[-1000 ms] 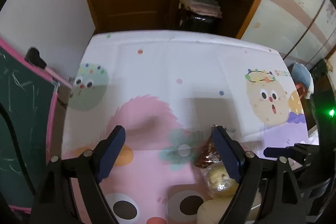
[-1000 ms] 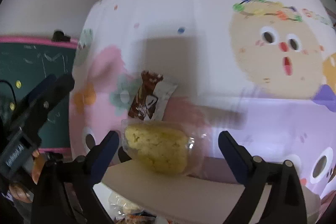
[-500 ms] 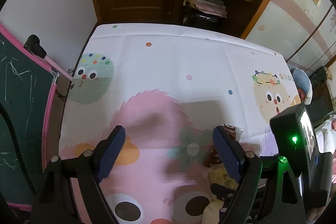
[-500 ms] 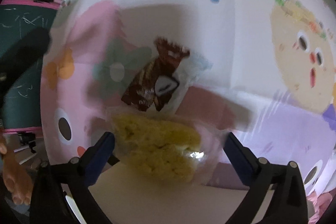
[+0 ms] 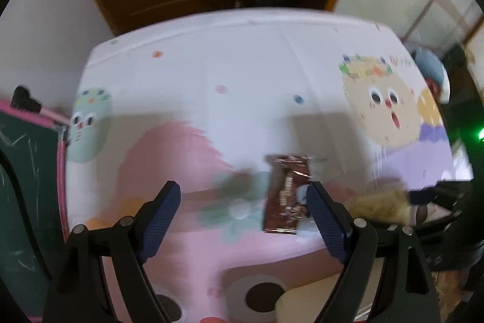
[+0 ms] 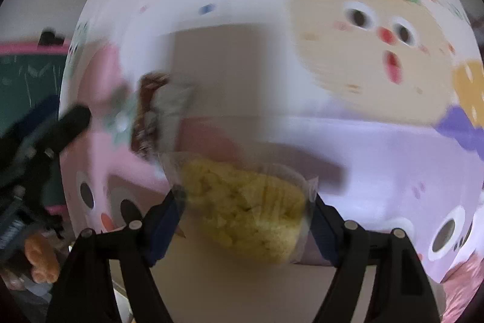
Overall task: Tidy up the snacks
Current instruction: 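Grasp the brown chocolate wrapper with left gripper while right grasps the clear bread bag, then lift the chocolate wrapper and bread bag and carry both over the tray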
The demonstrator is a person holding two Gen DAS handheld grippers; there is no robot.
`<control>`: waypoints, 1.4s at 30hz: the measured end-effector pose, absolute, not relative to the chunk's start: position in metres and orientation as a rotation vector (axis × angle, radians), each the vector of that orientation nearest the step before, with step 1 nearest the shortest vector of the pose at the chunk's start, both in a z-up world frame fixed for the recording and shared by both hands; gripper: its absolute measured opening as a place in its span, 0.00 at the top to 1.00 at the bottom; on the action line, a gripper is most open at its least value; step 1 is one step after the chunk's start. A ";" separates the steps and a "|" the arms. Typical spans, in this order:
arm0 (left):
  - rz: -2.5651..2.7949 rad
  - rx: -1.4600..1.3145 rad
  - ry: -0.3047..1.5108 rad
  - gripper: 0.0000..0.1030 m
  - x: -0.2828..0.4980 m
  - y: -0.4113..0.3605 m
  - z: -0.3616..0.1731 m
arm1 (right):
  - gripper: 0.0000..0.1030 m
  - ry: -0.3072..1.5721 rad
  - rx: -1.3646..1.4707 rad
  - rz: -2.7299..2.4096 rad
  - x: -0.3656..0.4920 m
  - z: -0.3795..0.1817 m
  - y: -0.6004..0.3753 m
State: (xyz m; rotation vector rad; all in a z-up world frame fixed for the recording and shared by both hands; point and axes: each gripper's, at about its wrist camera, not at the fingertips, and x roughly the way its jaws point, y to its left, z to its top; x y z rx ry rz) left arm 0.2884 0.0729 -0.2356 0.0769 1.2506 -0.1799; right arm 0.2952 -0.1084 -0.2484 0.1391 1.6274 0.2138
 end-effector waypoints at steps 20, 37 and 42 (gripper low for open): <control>-0.241 0.233 1.470 0.66 0.312 0.006 -0.280 | 0.26 1.546 0.325 0.155 0.284 -0.227 -0.182; -0.235 0.254 0.986 0.68 0.202 0.001 -0.075 | 0.26 1.214 0.314 0.232 0.209 -0.070 -0.196; -0.266 0.260 0.870 0.68 0.136 0.004 -0.017 | 0.26 1.084 0.263 0.277 0.157 -0.015 -0.189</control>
